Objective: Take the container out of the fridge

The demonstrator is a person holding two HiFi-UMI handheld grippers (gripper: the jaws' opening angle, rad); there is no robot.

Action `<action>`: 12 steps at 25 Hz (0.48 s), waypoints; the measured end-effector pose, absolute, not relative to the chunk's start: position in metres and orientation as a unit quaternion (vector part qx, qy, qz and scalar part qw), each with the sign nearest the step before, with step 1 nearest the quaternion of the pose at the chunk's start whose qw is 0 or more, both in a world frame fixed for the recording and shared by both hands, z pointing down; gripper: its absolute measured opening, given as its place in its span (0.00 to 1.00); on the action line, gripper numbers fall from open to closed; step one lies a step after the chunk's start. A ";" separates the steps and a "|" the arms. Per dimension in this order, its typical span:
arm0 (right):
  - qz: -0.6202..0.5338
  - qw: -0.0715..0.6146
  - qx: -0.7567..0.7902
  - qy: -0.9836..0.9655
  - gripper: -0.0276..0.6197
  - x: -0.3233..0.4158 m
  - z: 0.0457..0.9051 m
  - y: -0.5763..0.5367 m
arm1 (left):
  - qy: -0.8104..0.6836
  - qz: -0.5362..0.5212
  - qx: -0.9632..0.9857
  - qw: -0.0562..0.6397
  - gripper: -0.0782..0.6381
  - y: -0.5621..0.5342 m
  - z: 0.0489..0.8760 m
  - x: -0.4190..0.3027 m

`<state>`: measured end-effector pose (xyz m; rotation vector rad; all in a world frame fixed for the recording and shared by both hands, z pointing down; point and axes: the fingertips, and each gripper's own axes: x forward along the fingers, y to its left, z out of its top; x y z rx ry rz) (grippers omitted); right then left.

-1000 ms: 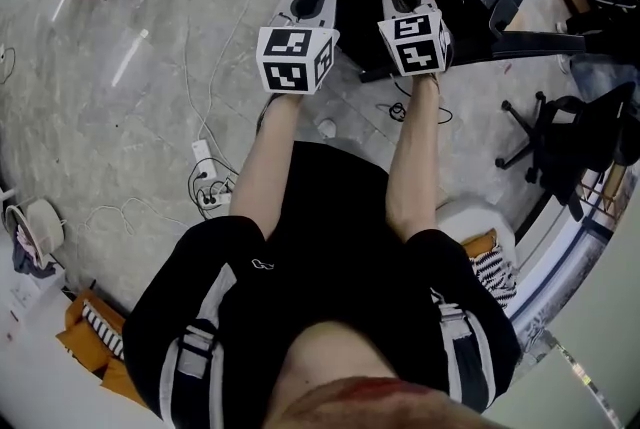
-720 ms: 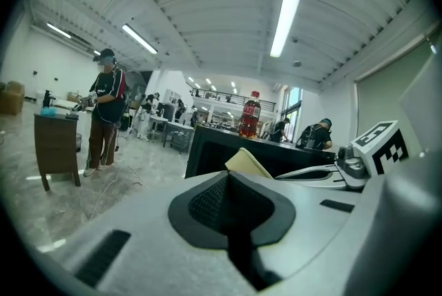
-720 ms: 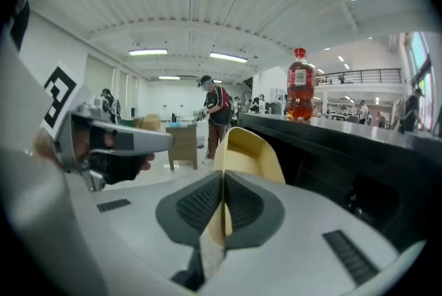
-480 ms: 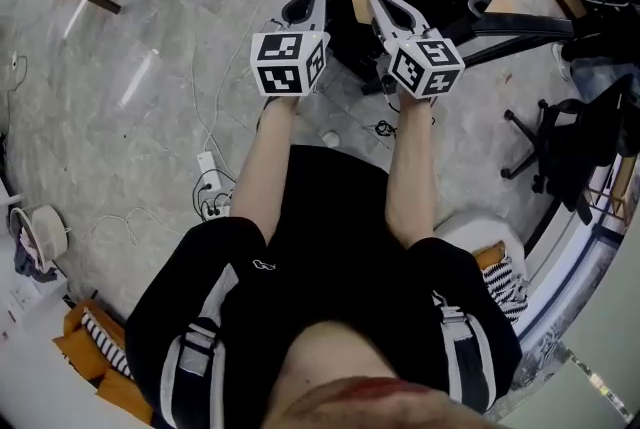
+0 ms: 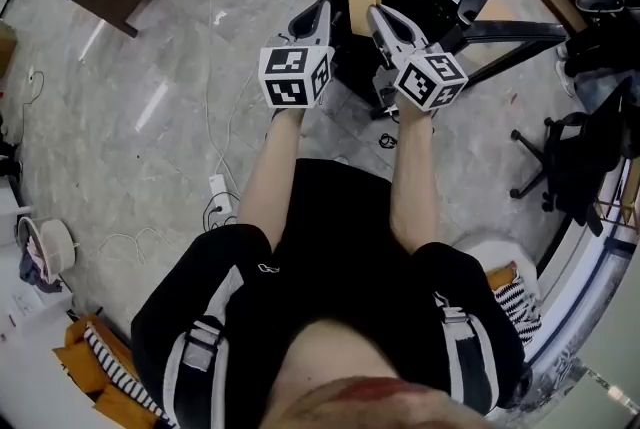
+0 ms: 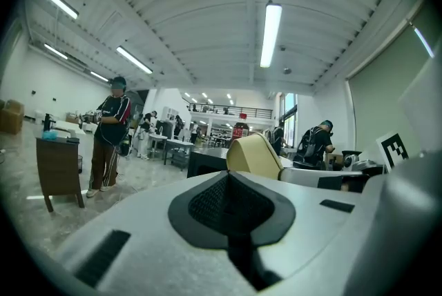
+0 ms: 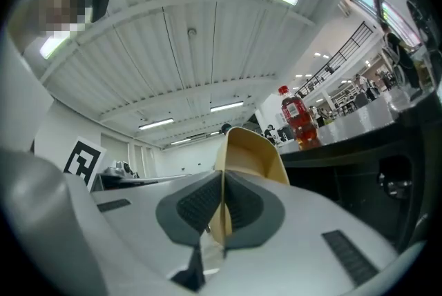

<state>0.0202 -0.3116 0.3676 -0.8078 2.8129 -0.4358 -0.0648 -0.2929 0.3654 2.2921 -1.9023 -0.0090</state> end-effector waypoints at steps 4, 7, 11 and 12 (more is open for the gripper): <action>-0.136 0.104 -0.269 0.948 0.07 0.023 0.355 -0.307 | -0.636 -0.007 0.768 0.073 0.12 -0.288 0.359 -0.063; -0.131 0.108 -0.268 0.948 0.07 0.025 0.352 -0.304 | -0.636 -0.009 0.768 0.069 0.12 -0.287 0.357 -0.060; -0.131 0.106 -0.268 0.948 0.07 0.027 0.355 -0.303 | -0.633 -0.007 0.771 0.069 0.12 -0.287 0.359 -0.055; -0.131 0.106 -0.269 0.948 0.07 0.027 0.355 -0.302 | -0.633 -0.007 0.771 0.069 0.12 -0.286 0.360 -0.055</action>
